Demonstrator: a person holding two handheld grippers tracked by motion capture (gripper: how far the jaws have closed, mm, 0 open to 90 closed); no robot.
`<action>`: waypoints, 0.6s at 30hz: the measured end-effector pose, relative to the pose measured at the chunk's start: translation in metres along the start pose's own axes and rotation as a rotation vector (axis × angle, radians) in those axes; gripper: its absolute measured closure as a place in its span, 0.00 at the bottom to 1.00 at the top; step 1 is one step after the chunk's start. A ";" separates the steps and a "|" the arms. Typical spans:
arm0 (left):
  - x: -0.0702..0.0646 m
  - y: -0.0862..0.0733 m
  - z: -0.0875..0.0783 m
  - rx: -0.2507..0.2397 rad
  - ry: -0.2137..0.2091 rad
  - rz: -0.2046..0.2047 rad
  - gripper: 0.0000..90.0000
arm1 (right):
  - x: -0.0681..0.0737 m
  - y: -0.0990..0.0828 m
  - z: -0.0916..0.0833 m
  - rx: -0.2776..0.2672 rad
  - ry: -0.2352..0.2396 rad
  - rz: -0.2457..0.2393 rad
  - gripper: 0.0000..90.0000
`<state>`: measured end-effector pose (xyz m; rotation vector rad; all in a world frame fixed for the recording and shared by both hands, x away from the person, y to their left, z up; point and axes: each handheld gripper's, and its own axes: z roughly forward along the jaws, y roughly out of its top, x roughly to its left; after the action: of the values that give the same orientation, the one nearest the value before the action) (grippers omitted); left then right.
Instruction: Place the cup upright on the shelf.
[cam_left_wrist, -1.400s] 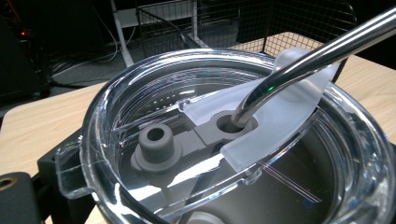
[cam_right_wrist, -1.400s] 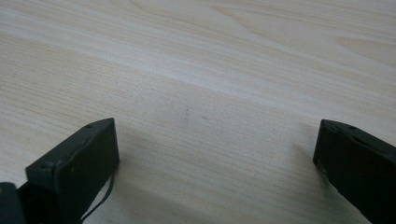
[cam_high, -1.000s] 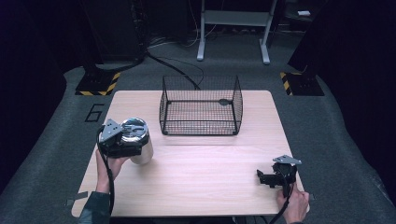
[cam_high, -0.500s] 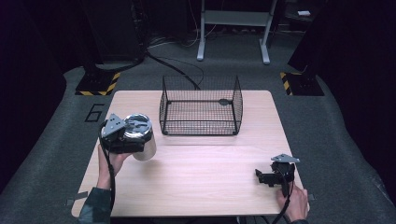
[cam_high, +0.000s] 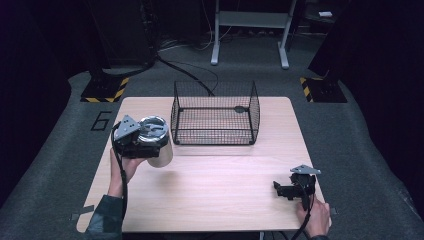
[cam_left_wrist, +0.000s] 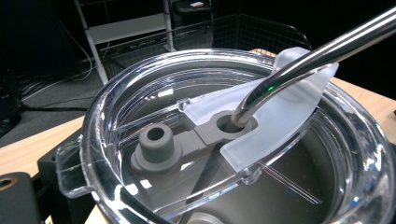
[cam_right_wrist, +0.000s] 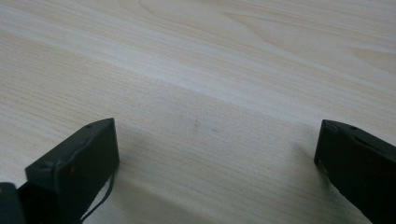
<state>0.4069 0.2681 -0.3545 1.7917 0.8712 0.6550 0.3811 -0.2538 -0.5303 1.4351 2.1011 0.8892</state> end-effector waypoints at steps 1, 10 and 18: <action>-0.001 0.002 0.002 -0.005 0.000 0.002 0.04 | 0.000 0.000 0.000 0.000 0.000 0.000 0.00; -0.002 0.015 0.013 -0.007 -0.015 0.010 0.04 | 0.000 0.000 0.000 -0.001 0.000 -0.001 0.00; -0.003 0.025 0.022 -0.015 -0.024 0.008 0.04 | 0.000 0.000 0.000 -0.001 -0.001 0.000 0.00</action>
<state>0.4281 0.2481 -0.3392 1.7870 0.8417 0.6419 0.3809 -0.2538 -0.5304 1.4348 2.0998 0.8896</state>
